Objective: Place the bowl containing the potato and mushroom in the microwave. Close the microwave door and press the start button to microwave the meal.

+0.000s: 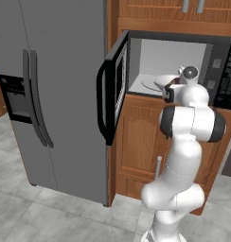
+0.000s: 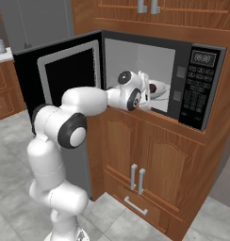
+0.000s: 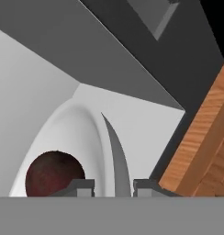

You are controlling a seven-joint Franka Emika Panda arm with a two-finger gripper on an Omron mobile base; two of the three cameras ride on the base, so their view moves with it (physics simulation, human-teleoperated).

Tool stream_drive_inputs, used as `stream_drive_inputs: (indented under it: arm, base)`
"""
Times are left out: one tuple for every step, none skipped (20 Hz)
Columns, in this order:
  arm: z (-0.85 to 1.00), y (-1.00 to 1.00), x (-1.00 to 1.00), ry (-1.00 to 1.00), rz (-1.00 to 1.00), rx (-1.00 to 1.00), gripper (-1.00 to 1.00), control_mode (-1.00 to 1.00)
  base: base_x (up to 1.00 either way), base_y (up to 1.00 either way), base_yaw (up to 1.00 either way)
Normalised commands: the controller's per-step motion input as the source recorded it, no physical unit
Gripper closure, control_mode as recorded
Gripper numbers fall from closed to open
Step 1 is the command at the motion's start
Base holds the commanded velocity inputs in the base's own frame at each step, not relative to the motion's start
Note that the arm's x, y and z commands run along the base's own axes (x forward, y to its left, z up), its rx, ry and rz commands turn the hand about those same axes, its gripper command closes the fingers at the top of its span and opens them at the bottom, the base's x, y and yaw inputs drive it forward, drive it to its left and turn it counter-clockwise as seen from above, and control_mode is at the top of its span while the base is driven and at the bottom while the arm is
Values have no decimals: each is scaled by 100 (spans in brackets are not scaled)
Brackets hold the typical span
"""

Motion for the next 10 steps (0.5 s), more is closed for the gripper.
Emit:
stream_drive_inputs:
  arm:
    - [-24, -16, 49, 0, 0, 0, 100, -100]
    - [-22, -14, 52, 0, 0, 0, 100, -100]
    - [-17, -13, 52, 0, 0, 0, 100, -100]
    - [-14, -14, 51, 0, 0, 0, 100, -100]
    - [-12, -16, 52, 0, 0, 0, 100, -100]
    - [-11, -19, 54, 0, 0, 0, 100, -100]
    - [-8, -23, 59, 0, 0, 0, 100, -100]
    - [-6, -25, 60, 0, 0, 0, 100, -100]
    - [-6, -24, 61, 0, 0, 0, 100, -100]
    - [-5, -23, 61, 0, 0, 0, 100, -100]
  base:
    - [0, 0, 0]
    - [0, 0, 0]
    - [0, 0, 0]
    - [0, 0, 0]
    - [0, 0, 0]
    - [0, 0, 0]
    - [0, 0, 0]
    - [0, 0, 0]
    - [0, 0, 0]
    - [0, 0, 0]
